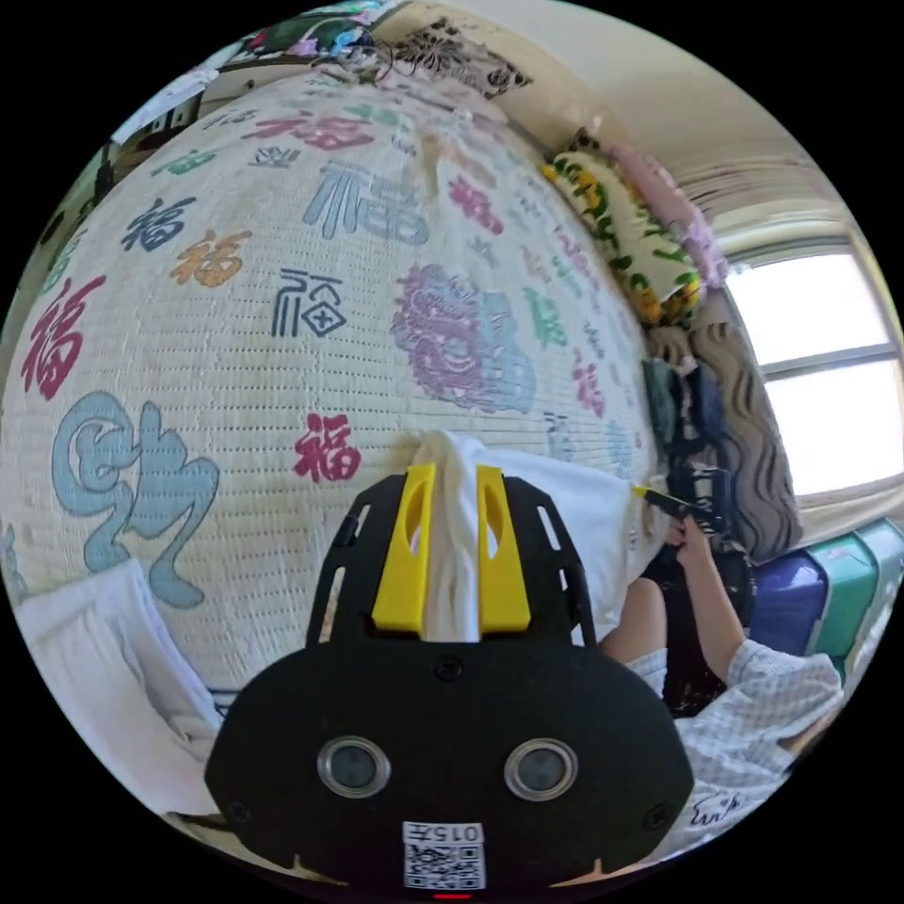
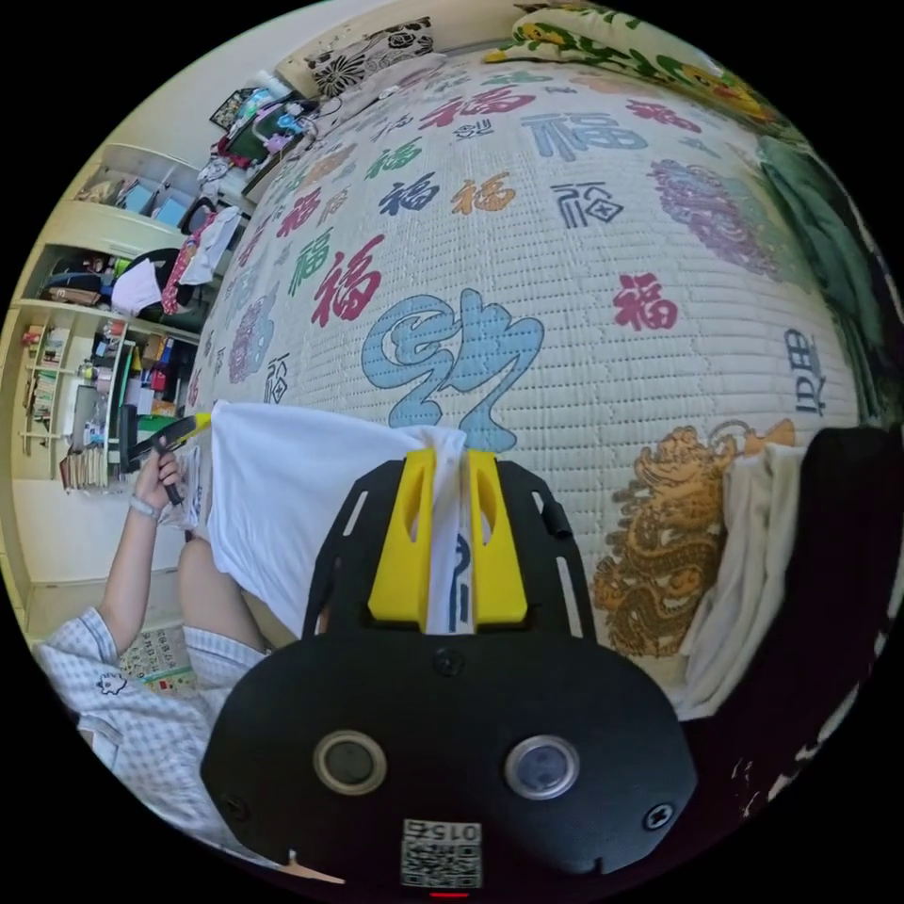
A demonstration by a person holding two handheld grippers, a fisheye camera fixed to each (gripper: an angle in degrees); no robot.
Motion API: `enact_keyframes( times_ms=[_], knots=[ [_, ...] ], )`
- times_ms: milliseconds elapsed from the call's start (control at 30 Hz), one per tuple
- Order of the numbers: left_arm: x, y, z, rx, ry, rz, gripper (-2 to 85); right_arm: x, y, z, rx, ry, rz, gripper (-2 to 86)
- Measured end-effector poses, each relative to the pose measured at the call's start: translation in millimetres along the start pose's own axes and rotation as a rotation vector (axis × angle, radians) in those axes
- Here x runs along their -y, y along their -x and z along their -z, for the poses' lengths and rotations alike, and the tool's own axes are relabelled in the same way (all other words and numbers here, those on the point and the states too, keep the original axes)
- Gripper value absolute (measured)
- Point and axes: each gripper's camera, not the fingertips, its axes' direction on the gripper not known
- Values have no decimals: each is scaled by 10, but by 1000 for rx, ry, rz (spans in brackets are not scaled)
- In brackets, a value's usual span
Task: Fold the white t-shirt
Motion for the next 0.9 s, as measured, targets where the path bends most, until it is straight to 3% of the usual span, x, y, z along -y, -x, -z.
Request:
enact_keyframes(
  times_ms=[67, 200, 533, 800, 900],
  knots=[
    [-372, -108, 242, 26, -8, -15, 76, -80, 142, 157, -21, -42, 62, 78],
    [-1179, -198, 363, 246, 124, 38, 100, -68, 542, 262, 38, -79, 198, 79],
    [-1407, -180, -168, 222, 318, 62, 105, 771, 2709, -589, 180, 85, 679, 126],
    [-1329, 68, -315, 155, 404, 117, 47, 1247, 3601, -1530, -135, 357, 768, 110],
    [-1354, 146, -295, 44, 396, 126, 8, 1294, 3696, -1731, -201, 454, 804, 35]
  ],
)
